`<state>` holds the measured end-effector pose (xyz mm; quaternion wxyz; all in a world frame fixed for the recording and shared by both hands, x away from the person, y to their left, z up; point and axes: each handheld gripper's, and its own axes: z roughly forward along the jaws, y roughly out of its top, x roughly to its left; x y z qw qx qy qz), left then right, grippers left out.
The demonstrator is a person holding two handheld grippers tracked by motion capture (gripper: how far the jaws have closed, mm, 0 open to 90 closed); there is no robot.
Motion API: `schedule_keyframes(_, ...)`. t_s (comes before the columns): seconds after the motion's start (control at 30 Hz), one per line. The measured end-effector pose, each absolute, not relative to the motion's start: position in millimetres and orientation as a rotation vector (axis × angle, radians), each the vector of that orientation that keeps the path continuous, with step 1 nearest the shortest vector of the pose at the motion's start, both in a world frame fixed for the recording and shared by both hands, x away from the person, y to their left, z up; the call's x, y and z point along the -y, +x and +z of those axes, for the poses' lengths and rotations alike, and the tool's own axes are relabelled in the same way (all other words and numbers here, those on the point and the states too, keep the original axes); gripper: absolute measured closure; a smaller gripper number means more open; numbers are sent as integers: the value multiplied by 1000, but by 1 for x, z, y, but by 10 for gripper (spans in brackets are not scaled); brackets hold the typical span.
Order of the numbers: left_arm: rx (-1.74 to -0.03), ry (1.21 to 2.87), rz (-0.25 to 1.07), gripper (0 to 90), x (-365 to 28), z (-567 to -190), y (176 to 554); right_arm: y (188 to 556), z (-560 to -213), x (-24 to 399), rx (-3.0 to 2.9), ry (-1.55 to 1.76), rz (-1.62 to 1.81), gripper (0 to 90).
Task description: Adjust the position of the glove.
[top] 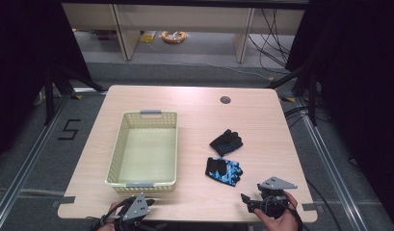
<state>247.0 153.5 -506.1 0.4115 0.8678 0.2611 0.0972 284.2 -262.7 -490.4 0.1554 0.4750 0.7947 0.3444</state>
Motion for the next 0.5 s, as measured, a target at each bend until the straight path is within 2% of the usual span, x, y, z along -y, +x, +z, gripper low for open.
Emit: schedule_keyframes(0.5,-661,2203,237,163,-154,-506,247,302,-481,260,-2250,1267,1035,382)
